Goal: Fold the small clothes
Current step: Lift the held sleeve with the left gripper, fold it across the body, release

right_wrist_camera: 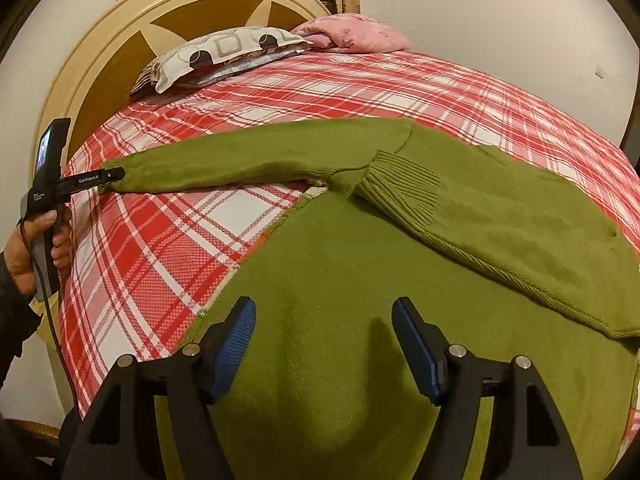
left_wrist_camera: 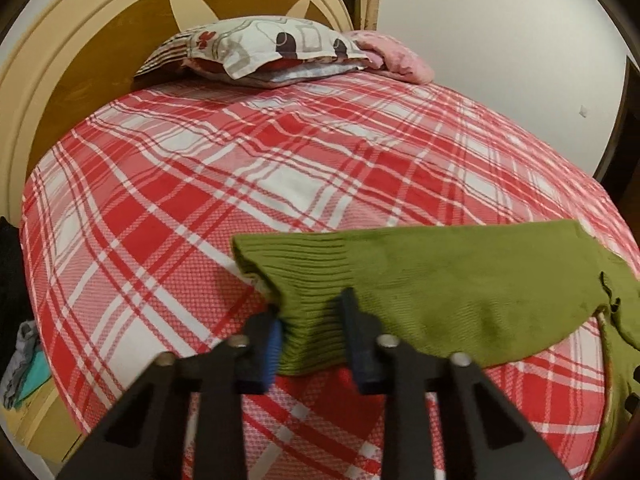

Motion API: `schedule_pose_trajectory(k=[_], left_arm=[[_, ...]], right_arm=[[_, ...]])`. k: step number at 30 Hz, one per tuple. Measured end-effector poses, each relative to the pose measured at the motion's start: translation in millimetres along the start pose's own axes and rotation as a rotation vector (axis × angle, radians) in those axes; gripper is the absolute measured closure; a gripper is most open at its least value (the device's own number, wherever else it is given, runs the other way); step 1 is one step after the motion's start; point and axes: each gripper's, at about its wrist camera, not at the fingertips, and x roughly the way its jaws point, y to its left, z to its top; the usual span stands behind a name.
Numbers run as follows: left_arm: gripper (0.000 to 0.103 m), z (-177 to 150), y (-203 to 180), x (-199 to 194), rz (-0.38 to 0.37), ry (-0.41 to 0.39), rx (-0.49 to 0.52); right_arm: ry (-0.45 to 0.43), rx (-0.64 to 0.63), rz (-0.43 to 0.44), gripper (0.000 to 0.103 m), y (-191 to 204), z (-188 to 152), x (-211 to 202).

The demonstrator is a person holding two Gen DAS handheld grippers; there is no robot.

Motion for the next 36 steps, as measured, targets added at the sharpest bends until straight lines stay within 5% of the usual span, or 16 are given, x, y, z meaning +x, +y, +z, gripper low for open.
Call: schedule_pose_trajectory(k=[9, 14, 27, 36], left_arm=[[0.097, 18, 6, -32, -0.128, -0.074, -0.075], [0.097, 47, -24, -62, -0.220, -0.122, -0.064], [0.097, 104, -201, -136, -0.491, -0.243, 0.131], [0.097, 93, -346, -163, -0.677, -0.230, 0.305]], right_arm=[[-0.014, 0.015, 0.000, 0.032, -3, -6, -6], [-0.033, 0.033, -0.011, 0.032, -12, -9, -18], [-0.129, 0.112, -0.050, 0.032, -60, -32, -85], [-0.154, 0.286, -0.118, 0.031, -130, -76, -115]])
